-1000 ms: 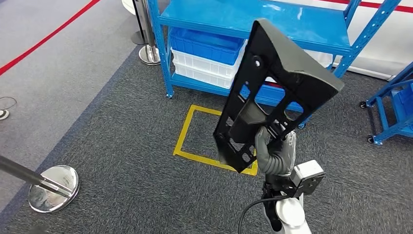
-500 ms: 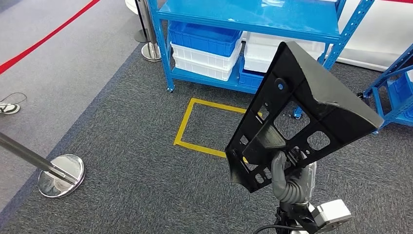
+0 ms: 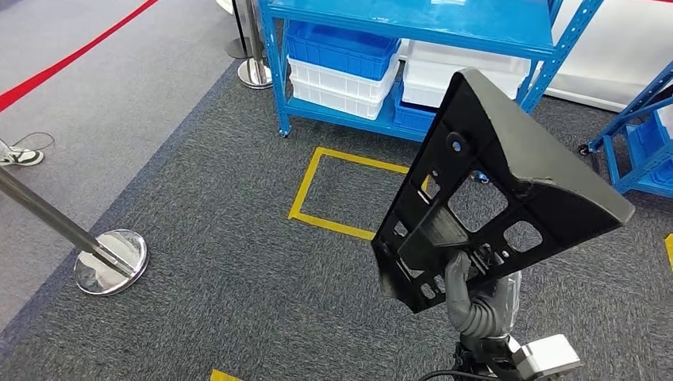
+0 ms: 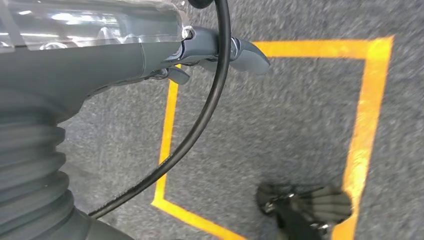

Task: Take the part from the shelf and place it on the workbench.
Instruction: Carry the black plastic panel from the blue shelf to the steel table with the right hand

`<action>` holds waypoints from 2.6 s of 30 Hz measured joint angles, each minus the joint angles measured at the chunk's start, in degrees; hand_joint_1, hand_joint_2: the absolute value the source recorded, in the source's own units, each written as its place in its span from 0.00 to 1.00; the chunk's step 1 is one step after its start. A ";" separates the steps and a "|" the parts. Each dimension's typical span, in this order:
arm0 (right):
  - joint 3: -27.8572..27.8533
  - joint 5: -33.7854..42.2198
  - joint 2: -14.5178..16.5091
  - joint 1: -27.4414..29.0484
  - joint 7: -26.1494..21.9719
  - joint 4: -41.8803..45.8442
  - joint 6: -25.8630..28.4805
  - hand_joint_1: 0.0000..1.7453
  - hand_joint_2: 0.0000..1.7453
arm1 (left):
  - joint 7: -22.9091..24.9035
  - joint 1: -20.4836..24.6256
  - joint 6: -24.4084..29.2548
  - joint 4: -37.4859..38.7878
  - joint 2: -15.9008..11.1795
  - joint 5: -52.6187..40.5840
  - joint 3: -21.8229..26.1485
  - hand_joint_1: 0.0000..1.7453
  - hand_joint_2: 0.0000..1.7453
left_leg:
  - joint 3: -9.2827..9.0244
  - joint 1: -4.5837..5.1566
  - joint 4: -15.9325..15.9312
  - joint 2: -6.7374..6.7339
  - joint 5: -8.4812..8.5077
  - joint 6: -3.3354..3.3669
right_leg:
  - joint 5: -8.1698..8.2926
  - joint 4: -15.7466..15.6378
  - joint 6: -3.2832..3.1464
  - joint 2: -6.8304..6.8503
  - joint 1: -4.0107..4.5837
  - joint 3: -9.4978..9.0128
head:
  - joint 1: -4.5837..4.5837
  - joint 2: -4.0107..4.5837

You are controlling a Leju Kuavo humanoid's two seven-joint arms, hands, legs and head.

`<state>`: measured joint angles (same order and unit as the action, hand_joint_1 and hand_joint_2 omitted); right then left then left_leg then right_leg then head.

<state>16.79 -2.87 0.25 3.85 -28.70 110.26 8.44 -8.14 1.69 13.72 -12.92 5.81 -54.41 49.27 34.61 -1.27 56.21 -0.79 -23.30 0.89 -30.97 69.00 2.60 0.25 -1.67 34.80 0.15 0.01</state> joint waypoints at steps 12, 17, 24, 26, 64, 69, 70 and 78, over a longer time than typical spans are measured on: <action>0.03 -4.23 0.28 -0.50 0.96 0.14 1.39 1.00 1.00 | -1.29 -0.14 -1.42 0.02 0.13 -1.50 -1.05 0.00 1.00 | 7.12 -0.60 16.63 0.27 -8.72 -3.34 | 2.15 -12.70 -4.17 0.27 1.04 -5.20 | 0.28 0.01; 0.04 -5.31 0.41 -0.20 0.34 0.16 2.22 1.00 1.00 | -2.43 -0.06 -1.30 0.02 0.10 -1.78 -1.11 0.00 1.00 | -2.58 0.20 5.56 0.34 -5.12 -1.56 | 2.84 -11.62 -3.97 0.29 1.78 -3.54 | 0.31 0.00; 0.04 -5.92 1.36 -0.32 -0.34 0.69 3.15 1.00 1.00 | -2.28 0.14 -2.27 0.02 0.16 -2.10 -1.14 0.00 1.00 | -4.62 0.11 0.09 -0.59 -3.64 0.64 | 0.52 -7.22 -2.00 -0.14 1.67 -0.98 | 0.18 0.00; 0.04 -5.51 1.39 -0.45 -0.15 0.67 3.08 1.00 1.00 | -1.93 0.24 -2.60 0.02 0.17 -2.31 -1.15 0.00 1.00 | -4.10 0.19 0.13 -1.22 -3.38 0.94 | -3.21 0.09 -1.53 -0.24 1.32 2.55 | -0.08 0.00; 0.08 -2.73 3.64 0.31 -1.66 0.50 -4.09 1.00 1.00 | -2.16 0.30 -4.39 0.07 0.49 -5.06 -1.16 0.00 1.00 | -3.78 0.17 0.90 -2.53 -3.92 0.78 | -1.04 2.48 -0.76 -0.17 0.61 5.27 | -0.21 0.00; 0.39 -3.04 3.92 0.25 -1.58 0.65 -4.26 1.00 1.00 | -2.70 0.41 -4.70 0.07 0.66 -5.16 -1.16 0.00 1.00 | -4.38 0.62 1.22 -5.44 -4.63 -0.64 | 3.66 -11.18 -1.80 3.92 1.48 -2.23 | -0.07 0.00; 0.52 -3.05 4.01 0.30 -1.53 0.64 -4.31 1.00 1.00 | -2.78 0.52 -4.79 0.07 0.66 -5.16 -1.16 0.00 1.00 | -4.52 0.65 1.22 -6.00 -4.70 -0.97 | 3.82 -11.19 -2.09 3.11 1.55 -2.08 | -0.04 0.00; 1.11 -2.48 4.80 0.56 -1.26 0.20 -5.08 1.00 1.00 | -3.25 0.65 -5.55 0.07 0.55 -5.50 -1.11 0.00 1.00 | 2.60 0.17 17.71 0.31 -12.76 -2.16 | 4.54 -11.41 -3.91 -2.44 1.12 -1.68 | 0.81 0.00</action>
<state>17.90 -5.35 5.05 4.41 -29.97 110.46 3.35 -11.38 2.34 8.17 -12.85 6.36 -59.90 48.15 37.21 -1.09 73.92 -0.48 -36.07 -1.27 -26.43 57.59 -1.30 -2.19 -0.55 33.12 0.97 0.00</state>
